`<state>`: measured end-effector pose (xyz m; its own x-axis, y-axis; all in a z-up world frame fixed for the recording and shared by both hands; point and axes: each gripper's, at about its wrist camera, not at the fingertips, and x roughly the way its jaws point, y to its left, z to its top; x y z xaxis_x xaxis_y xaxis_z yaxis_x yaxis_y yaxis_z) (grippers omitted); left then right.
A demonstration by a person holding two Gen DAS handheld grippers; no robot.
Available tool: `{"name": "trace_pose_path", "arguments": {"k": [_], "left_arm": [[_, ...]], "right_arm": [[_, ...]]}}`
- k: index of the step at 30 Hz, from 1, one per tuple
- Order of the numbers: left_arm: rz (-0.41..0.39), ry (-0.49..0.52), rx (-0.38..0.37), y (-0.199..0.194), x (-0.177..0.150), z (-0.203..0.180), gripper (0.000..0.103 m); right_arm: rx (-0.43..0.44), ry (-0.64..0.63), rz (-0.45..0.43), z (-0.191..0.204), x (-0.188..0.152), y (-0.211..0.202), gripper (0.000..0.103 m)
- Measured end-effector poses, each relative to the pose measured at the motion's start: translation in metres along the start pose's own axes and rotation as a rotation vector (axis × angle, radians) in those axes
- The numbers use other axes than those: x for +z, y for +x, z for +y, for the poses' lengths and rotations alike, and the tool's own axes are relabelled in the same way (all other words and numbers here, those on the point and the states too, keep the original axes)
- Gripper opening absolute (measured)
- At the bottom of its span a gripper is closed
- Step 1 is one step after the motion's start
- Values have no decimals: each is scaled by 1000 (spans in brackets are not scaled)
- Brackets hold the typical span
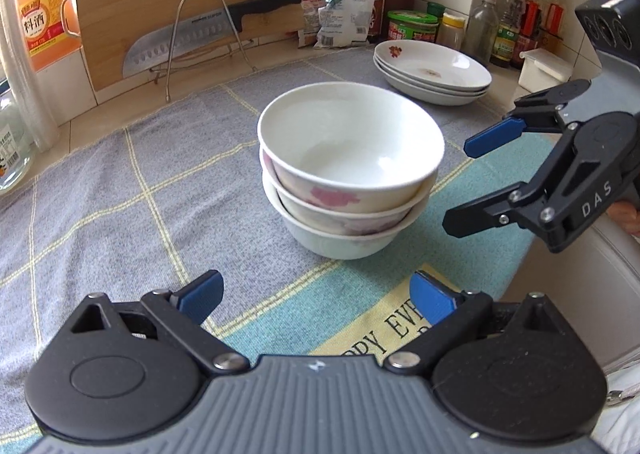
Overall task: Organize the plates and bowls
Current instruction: 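Grasp the bowl stack rim with the right gripper while the left gripper grips the opposite rim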
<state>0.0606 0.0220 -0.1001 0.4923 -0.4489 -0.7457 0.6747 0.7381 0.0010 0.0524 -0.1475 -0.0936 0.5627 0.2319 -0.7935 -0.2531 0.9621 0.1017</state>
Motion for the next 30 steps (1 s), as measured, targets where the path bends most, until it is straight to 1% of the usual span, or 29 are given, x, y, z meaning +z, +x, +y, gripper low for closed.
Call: {"name": "trace_pose_path", "arguments": {"k": [5, 10, 14, 20, 26, 30], "left_arm": [[28, 29, -12, 13, -5, 3, 99], [42, 44, -41, 25, -6, 10, 99], [55, 70, -69, 34, -7, 16, 99], [37, 165, -104, 39, -5, 20, 101], [2, 241, -170, 45, -1, 26, 102], [-21, 281, -209, 50, 3, 30, 102]], "right_arm": [[-32, -6, 56, 1, -13, 23, 103], [-77, -20, 66, 6, -17, 35, 103], [-113, -53, 70, 13, -16, 41, 103], [-109, -60, 59, 15, -13, 44, 103], [-108, -64, 60, 18, -7, 48, 103], [-92, -91, 51, 21, -5, 50, 103]]}}
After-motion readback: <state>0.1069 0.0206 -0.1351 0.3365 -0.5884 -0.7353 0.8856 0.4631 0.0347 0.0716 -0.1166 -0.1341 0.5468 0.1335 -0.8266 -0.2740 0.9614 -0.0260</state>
